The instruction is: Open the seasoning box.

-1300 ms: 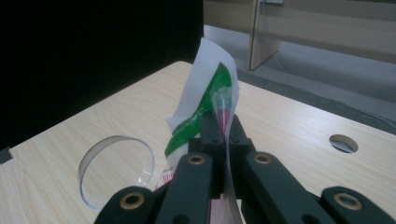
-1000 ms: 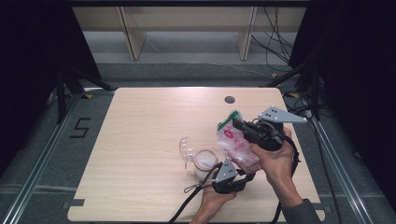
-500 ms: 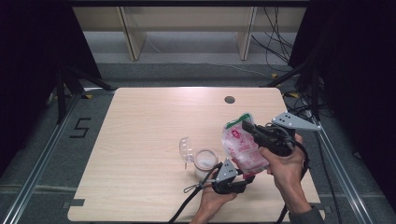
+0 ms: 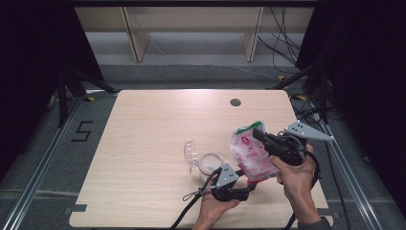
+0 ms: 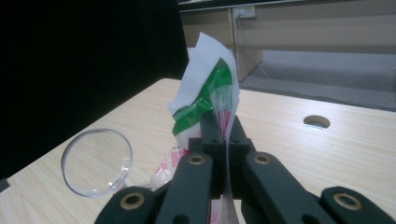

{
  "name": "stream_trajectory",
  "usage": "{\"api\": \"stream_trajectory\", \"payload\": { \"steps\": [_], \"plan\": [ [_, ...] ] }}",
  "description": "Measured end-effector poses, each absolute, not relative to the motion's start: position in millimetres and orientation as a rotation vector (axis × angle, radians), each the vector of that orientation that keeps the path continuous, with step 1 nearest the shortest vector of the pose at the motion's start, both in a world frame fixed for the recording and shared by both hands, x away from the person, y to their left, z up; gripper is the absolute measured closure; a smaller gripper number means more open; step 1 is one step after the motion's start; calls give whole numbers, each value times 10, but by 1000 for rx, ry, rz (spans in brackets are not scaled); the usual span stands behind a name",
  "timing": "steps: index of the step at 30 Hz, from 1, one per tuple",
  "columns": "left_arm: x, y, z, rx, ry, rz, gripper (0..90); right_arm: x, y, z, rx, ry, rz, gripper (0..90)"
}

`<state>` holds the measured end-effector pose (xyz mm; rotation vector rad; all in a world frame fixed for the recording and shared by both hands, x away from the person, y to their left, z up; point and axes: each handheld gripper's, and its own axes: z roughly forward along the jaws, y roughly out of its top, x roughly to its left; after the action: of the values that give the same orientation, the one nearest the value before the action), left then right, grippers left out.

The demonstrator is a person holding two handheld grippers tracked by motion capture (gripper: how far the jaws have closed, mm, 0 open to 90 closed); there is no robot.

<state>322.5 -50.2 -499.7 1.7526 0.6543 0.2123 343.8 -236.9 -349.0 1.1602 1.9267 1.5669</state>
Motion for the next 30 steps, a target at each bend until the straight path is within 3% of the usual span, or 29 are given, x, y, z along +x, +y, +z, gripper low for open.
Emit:
{"api": "stream_trajectory", "payload": {
  "steps": [8, 30],
  "plan": [
    [3048, -374, -4855, 1764, 638, 229, 362, 3450, -2452, -3665, 1193, 1928, 1514, 900],
    [2756, 232, -4711, 1764, 616, 300, 352, 3291, -2927, -4021, 1307, 1747, 1645, 900]
  ]
}}
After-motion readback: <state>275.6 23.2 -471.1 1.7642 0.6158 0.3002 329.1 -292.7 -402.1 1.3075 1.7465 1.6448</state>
